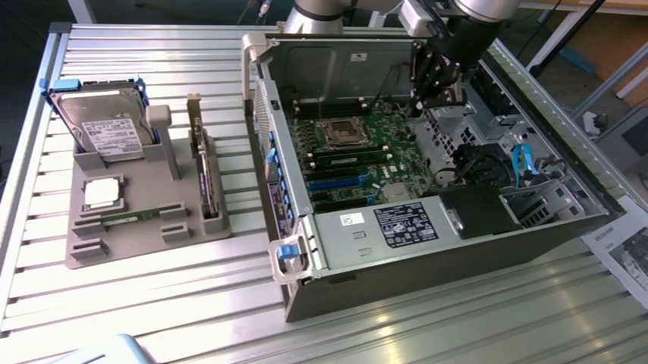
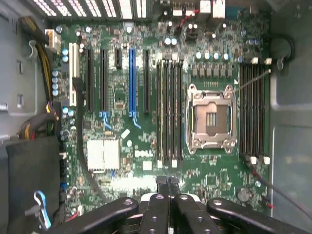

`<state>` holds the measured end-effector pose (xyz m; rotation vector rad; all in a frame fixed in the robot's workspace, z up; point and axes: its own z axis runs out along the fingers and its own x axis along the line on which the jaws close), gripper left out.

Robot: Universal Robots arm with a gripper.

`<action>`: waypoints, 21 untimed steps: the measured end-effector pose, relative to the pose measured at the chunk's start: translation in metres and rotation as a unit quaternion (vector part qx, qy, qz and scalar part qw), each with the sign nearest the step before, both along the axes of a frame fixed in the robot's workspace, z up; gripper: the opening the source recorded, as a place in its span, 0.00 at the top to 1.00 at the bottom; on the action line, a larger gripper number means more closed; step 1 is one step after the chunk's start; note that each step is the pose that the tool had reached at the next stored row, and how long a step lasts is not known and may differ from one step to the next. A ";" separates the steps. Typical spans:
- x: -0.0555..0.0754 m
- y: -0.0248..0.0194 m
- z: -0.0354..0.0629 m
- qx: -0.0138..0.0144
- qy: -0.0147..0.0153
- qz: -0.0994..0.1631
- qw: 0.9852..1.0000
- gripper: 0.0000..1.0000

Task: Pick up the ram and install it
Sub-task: 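Press down the ram until it locks into place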

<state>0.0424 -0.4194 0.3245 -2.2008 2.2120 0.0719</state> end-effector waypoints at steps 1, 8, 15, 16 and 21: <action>0.006 0.0000 0.0000 0.000 0.000 0.000 1.000 0.90; 0.034 0.0000 -0.0001 0.000 0.000 0.000 1.000 0.90; 0.040 0.0000 -0.0002 0.000 0.000 0.000 1.000 0.90; 0.038 0.0000 -0.0002 0.000 0.000 0.000 1.000 0.90; 0.027 0.0000 -0.0002 0.000 -0.002 0.000 1.000 0.90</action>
